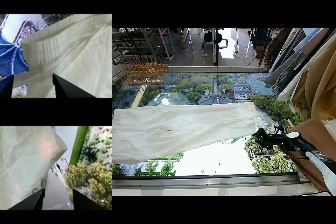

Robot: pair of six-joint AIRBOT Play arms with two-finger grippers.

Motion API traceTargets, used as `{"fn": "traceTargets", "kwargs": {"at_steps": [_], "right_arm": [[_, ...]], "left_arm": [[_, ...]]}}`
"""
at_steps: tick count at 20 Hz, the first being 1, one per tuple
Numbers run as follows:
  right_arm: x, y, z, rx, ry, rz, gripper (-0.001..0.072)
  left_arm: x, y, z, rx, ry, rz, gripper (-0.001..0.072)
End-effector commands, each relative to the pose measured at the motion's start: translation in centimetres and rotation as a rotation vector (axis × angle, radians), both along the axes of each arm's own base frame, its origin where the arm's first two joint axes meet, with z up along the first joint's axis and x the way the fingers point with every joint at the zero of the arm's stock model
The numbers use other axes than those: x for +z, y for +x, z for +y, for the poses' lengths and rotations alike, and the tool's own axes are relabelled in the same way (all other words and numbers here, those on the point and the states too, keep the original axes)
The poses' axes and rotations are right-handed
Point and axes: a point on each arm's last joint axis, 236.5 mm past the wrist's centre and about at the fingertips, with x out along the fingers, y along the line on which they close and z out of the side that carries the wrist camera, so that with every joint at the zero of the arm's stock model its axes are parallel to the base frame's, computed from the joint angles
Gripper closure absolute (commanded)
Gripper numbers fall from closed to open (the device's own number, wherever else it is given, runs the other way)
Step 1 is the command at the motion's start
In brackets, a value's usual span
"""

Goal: Fold the clothes and pants, and hang the long-sleeved shirts on hangers.

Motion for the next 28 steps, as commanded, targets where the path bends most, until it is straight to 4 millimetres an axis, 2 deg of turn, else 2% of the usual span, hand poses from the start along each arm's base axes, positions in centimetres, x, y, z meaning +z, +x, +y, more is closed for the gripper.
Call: {"fn": "traceTargets", "kwargs": {"at_steps": [1,2,3,4,5,6,7,10,12,14,16,18,20,22,24,26,28], "right_arm": [[-1.5,2.1,0.6,-0.066,-0.018,-0.024,0.0311],[-1.9,2.5,1.0,-0.075,-0.03,-0.027,0.0316],[-2.2,3.0,1.3,-0.086,-0.036,-0.031,0.0348],[-2.2,3.4,1.6,-0.102,-0.04,-0.037,0.0443],[-2.2,3.8,1.8,-0.108,-0.055,-0.051,0.0525],[-2.1,4.3,1.7,-0.113,-0.077,-0.069,0.0608],[-1.9,4.7,1.7,-0.113,-0.091,-0.084,0.0698],[0.2,5.2,2.7,0.036,-0.138,-0.182,0.07],[3.0,4.9,2.7,0.131,-0.202,-0.268,0.0701],[6.7,4.4,1.9,0.183,-0.283,-0.357,0.0702],[10.3,2.9,1.2,0.222,-0.348,-0.41,0.0702],[13.1,0.9,0.6,0.265,-0.407,-0.443,0.0702],[15.4,0.3,-0.7,0.265,-0.486,-0.483,0.0702],[17.6,1.5,-1.8,0.259,-0.559,-0.528,0.0702],[18.6,3.8,-2.5,0.271,-0.613,-0.546,0.0702],[17.9,7.2,-3.3,0.299,-0.666,-0.522,0.0702],[15.9,11.2,-4.4,0.31,-0.693,-0.474,0.0702]], "left_arm": [[-1.2,1.0,-0.9,-0.013,-0.037,-0.008,0.0182],[-1.7,1.3,-1.3,-0.025,-0.049,-0.004,0.0184],[-2.1,1.7,-1.7,-0.036,-0.059,0.0,0.023],[-2.4,2.0,-2.0,-0.044,-0.066,0.002,0.0385],[-2.6,2.2,-2.3,-0.052,-0.068,0.004,0.0589],[-2.4,2.5,-2.5,-0.06,-0.069,0.003,0.0693],[-2.2,2.5,-2.6,-0.064,-0.07,0.001,0.0696],[0.1,2.2,-2.7,-0.094,-0.05,-0.016,0.0697],[2.8,1.9,-2.0,-0.113,-0.009,-0.038,0.0697],[6.0,2.0,-1.3,-0.127,0.042,-0.061,0.0697],[9.0,2.3,-0.9,-0.147,0.095,-0.082,0.0698],[11.6,2.8,-0.9,-0.172,0.135,-0.099,0.0698],[13.5,3.4,-1.2,-0.193,0.149,-0.109,0.0699],[14.9,4.4,-1.3,-0.189,0.163,-0.121,0.0699],[16.0,6.3,-1.1,-0.173,0.201,-0.142,0.0699],[16.5,8.8,-0.4,-0.126,0.249,-0.176,0.07],[16.4,11.8,0.1,-0.065,0.274,-0.211,0.0699]]}}
